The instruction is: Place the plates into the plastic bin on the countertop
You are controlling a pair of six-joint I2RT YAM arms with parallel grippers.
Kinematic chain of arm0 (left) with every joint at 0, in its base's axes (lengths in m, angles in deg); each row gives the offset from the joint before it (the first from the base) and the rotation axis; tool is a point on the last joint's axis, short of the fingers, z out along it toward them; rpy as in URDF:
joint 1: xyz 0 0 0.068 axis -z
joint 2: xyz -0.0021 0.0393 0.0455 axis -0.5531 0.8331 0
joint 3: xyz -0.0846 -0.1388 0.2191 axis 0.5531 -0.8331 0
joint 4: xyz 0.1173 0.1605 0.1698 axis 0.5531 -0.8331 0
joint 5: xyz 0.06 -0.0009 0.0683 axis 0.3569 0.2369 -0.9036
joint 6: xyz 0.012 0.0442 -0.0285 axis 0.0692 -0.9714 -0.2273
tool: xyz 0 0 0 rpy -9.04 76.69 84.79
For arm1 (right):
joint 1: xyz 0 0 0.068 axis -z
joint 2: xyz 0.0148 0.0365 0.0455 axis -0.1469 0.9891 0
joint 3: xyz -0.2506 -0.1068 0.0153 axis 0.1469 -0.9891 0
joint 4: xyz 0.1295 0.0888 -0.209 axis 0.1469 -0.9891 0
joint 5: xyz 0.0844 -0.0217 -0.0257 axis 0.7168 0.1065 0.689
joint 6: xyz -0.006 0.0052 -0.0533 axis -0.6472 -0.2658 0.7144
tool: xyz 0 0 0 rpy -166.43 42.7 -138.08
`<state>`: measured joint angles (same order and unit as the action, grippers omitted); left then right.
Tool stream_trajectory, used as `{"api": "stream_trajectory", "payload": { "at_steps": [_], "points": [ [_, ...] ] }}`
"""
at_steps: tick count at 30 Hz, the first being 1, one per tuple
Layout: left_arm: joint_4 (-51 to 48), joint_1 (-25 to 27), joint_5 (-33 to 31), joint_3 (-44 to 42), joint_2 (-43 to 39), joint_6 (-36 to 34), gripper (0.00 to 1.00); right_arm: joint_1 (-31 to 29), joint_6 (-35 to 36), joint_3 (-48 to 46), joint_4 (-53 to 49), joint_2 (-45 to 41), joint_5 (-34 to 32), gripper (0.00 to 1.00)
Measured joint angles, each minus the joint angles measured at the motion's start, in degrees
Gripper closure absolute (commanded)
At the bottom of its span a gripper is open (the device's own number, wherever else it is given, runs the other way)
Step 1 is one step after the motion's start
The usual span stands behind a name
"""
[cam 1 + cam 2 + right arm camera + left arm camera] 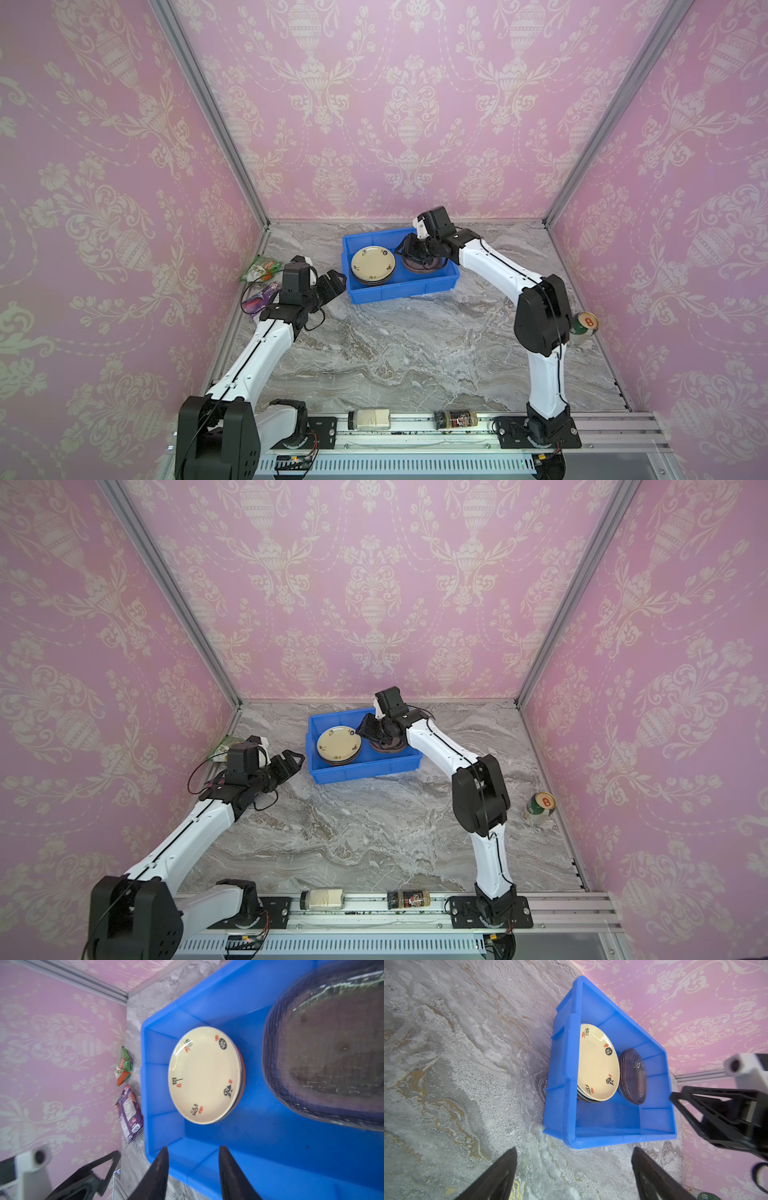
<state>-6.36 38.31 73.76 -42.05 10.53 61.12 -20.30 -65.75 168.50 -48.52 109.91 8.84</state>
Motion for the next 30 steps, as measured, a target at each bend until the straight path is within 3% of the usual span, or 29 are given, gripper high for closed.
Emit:
{"api": "stream_trajectory", "payload": {
  "at_steps": [4, 6, 8, 9, 10, 11, 16, 19, 23, 26, 30],
  "points": [
    [0.0, 0.0, -0.2, 0.5, 1.3, 0.0, 0.08, 0.5, 2.8, -2.6, -0.9, -10.9, -1.0, 0.58],
    [-0.1, 0.1, -1.0, 0.9, 1.6, -0.3, 0.01, 0.8, 5.1, -5.1, -0.6, -15.1, -2.0, 0.58],
    [0.2, 0.4, -2.7, 1.0, 1.6, -0.9, 0.01, 0.9, 8.2, -11.1, 0.0, -20.9, -3.7, 0.38],
    [0.6, 0.6, -3.8, 1.0, 1.6, -1.4, 0.01, 1.0, 10.0, -14.5, 0.6, -23.6, -5.1, 0.25],
    [1.6, 0.9, -5.4, 1.0, 1.6, -2.0, 0.01, 1.1, 11.6, -18.4, 0.8, -26.8, -6.8, 0.04],
    [3.0, 1.4, -7.1, 1.0, 1.6, -2.7, 0.01, 1.3, 13.4, -22.4, 0.8, -30.3, -8.8, 0.0],
    [19.0, 4.2, -15.4, -1.9, 2.2, -7.8, 0.01, 3.9, 19.6, -33.0, -0.6, -41.4, -18.9, 0.0],
    [30.2, 7.4, -18.7, -6.9, 3.2, -17.4, 0.01, 6.4, 21.7, -37.9, -0.5, -45.2, -25.6, 0.0],
    [33.9, 10.1, -25.2, -10.2, 2.7, -31.1, 0.01, 9.4, 23.7, -46.6, 1.6, -48.4, -34.1, 0.0],
    [36.8, 7.3, -30.2, -13.1, 0.5, -36.1, 0.01, 12.6, 24.9, -52.2, 4.5, -49.4, -37.1, 0.0],
    [41.8, -0.1, -32.7, -18.3, 1.2, -37.4, 0.01, 15.2, 26.5, -55.2, 8.7, -48.3, -39.5, 0.0]
  ]
}}
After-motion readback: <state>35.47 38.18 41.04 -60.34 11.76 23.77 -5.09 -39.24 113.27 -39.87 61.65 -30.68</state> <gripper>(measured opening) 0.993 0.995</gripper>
